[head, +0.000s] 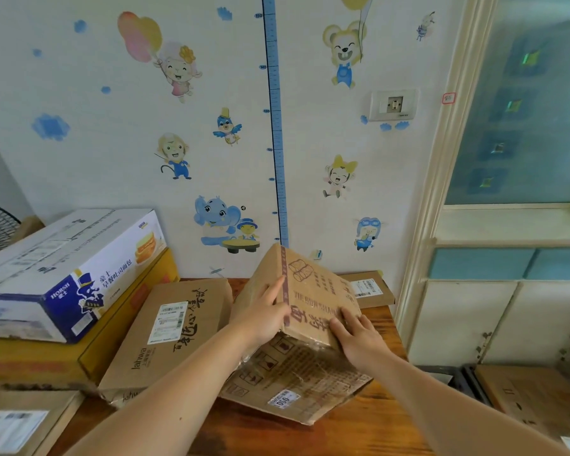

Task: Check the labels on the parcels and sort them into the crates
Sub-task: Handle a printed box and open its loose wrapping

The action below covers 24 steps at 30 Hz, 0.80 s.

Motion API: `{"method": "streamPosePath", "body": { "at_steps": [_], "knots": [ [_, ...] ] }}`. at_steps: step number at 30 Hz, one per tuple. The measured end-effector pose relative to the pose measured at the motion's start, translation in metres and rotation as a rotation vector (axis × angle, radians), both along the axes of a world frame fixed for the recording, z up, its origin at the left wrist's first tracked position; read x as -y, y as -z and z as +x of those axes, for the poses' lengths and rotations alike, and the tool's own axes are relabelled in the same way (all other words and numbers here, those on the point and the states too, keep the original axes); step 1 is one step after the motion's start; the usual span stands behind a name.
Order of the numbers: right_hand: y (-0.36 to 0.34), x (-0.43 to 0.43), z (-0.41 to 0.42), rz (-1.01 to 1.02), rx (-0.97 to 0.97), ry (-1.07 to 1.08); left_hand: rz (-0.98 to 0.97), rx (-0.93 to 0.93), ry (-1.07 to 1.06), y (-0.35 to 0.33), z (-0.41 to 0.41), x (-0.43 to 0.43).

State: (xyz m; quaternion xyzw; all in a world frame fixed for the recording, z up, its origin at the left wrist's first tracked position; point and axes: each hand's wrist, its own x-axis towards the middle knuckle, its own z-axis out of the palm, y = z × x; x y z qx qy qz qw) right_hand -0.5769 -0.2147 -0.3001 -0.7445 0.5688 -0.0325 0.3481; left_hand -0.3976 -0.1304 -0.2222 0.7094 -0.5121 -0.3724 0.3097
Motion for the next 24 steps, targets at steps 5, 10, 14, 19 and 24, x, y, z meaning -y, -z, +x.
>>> {"method": "streamPosePath", "body": {
  "at_steps": [5, 10, 14, 19, 24],
  "knots": [
    [-0.001, -0.001, 0.002, 0.095, 0.108, 0.141, -0.019, -0.038, -0.009, 0.006, 0.008, -0.007],
    [-0.01, -0.003, -0.002, -0.058, 0.075, 0.165, 0.005, -0.166, -0.054, 0.024, 0.024, -0.012],
    [-0.019, -0.011, -0.008, -0.119, -0.04, 0.105, 0.065, -0.211, -0.079, 0.044, 0.03, -0.02],
    [-0.012, -0.026, -0.01, -0.173, -0.097, 0.046, 0.104, -0.143, -0.089, 0.064, 0.03, -0.032],
    [-0.016, -0.024, -0.011, -0.259, -0.195, 0.003, 0.109, 0.113, -0.037, 0.059, 0.026, -0.025]
  ]
}}
